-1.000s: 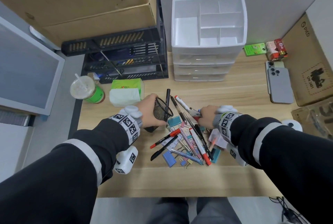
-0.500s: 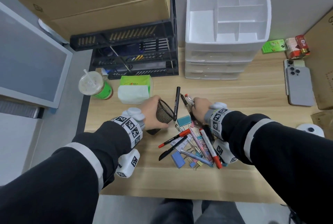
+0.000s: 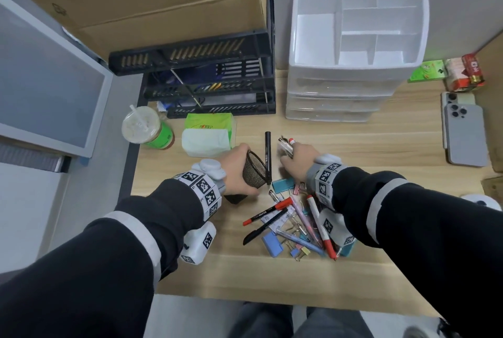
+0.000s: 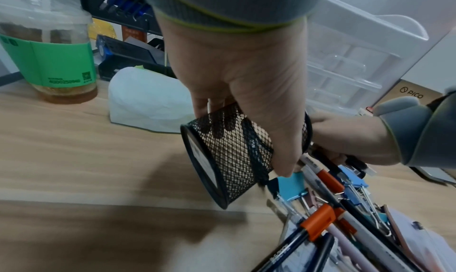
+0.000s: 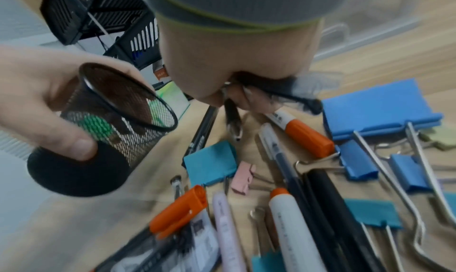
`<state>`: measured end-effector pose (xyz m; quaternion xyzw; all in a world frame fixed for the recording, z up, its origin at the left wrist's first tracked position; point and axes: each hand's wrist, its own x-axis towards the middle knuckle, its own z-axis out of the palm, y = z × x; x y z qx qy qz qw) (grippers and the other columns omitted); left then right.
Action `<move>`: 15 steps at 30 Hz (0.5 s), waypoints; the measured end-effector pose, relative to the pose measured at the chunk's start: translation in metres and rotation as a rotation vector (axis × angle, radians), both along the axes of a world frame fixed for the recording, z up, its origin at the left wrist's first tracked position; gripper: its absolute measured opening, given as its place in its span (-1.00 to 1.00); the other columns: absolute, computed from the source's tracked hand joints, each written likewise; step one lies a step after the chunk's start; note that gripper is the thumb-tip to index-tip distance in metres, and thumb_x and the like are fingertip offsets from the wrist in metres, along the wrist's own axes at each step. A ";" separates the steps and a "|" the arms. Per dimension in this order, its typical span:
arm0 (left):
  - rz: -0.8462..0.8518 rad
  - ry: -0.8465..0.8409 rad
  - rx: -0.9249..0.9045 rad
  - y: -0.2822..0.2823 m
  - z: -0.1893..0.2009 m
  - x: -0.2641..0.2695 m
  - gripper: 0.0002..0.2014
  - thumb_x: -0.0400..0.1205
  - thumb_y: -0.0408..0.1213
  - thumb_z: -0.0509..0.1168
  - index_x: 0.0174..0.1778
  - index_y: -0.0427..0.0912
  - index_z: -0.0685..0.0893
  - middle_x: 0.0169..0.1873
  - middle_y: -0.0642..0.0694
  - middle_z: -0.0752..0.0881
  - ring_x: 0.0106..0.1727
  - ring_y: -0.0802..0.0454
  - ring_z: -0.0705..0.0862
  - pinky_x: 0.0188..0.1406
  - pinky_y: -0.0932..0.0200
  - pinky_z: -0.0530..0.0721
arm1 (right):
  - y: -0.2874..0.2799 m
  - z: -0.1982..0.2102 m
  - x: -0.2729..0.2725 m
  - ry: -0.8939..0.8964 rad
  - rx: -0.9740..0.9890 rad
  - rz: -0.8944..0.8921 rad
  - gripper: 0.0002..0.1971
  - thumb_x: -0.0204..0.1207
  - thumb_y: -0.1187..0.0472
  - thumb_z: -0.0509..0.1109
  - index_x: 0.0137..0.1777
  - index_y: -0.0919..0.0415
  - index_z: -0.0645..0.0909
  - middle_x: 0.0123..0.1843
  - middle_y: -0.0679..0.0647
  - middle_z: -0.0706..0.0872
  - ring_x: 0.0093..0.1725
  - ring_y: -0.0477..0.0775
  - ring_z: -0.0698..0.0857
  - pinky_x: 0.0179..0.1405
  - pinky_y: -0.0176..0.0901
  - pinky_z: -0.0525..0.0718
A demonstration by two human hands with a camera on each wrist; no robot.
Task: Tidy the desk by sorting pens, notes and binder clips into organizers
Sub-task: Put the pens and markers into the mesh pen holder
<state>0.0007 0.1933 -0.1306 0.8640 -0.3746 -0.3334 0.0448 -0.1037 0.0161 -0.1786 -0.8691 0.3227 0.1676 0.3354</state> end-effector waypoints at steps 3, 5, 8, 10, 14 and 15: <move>-0.026 0.023 0.063 -0.008 0.006 -0.001 -0.01 0.00 0.39 0.54 0.23 -0.02 0.33 -0.11 0.04 0.63 -0.15 -0.01 0.71 -0.12 -0.10 0.78 | -0.011 0.023 -0.002 -0.132 0.201 -0.187 -0.84 0.63 0.10 0.27 -0.09 0.17 0.57 -0.25 0.06 0.63 -0.17 0.17 0.62 -0.27 -0.14 0.46; -0.043 0.045 0.083 -0.016 0.010 -0.002 0.02 0.01 0.36 0.58 0.29 -0.04 0.34 -0.09 0.05 0.64 -0.12 -0.01 0.71 -0.08 -0.09 0.78 | -0.020 0.039 0.001 -0.183 0.353 -0.316 -0.84 0.66 0.12 0.22 -0.07 0.16 0.56 -0.26 0.08 0.63 -0.22 0.15 0.60 -0.25 -0.12 0.46; -0.073 0.068 0.070 -0.028 0.019 -0.010 0.00 0.08 0.24 0.67 0.30 -0.10 0.35 -0.05 -0.01 0.66 -0.06 -0.03 0.70 0.00 -0.10 0.76 | -0.027 0.053 0.001 -0.260 0.613 -0.477 -0.85 0.71 0.11 0.19 -0.01 0.18 0.49 -0.31 0.08 0.66 -0.41 0.05 0.55 -0.36 -0.12 0.51; -0.076 0.084 0.049 -0.038 0.025 -0.014 -0.04 0.07 0.22 0.69 0.25 -0.10 0.37 -0.03 -0.03 0.67 -0.04 -0.02 0.70 0.01 -0.12 0.76 | -0.030 0.057 0.003 -0.350 0.805 -0.590 -0.88 0.74 0.15 0.19 0.05 0.21 0.42 -0.34 0.13 0.73 -0.53 0.02 0.49 -0.49 -0.13 0.51; -0.073 0.104 -0.022 -0.054 0.040 -0.025 -0.04 0.09 0.16 0.72 0.26 -0.12 0.37 0.03 -0.04 0.66 0.03 -0.01 0.68 0.06 -0.10 0.74 | -0.029 0.075 0.000 -0.511 0.971 -0.812 -0.93 0.77 0.19 0.15 0.05 0.16 0.35 -0.28 0.15 0.85 -0.48 0.09 0.54 -0.40 -0.04 0.60; -0.060 0.104 -0.043 -0.058 0.042 -0.026 -0.03 0.09 0.15 0.73 0.28 -0.13 0.37 0.04 -0.04 0.66 0.03 -0.02 0.67 0.06 -0.10 0.73 | -0.027 0.078 0.000 -0.545 0.980 -0.833 -0.93 0.77 0.19 0.14 0.04 0.13 0.34 -0.26 0.13 0.86 -0.45 0.11 0.57 -0.36 -0.03 0.62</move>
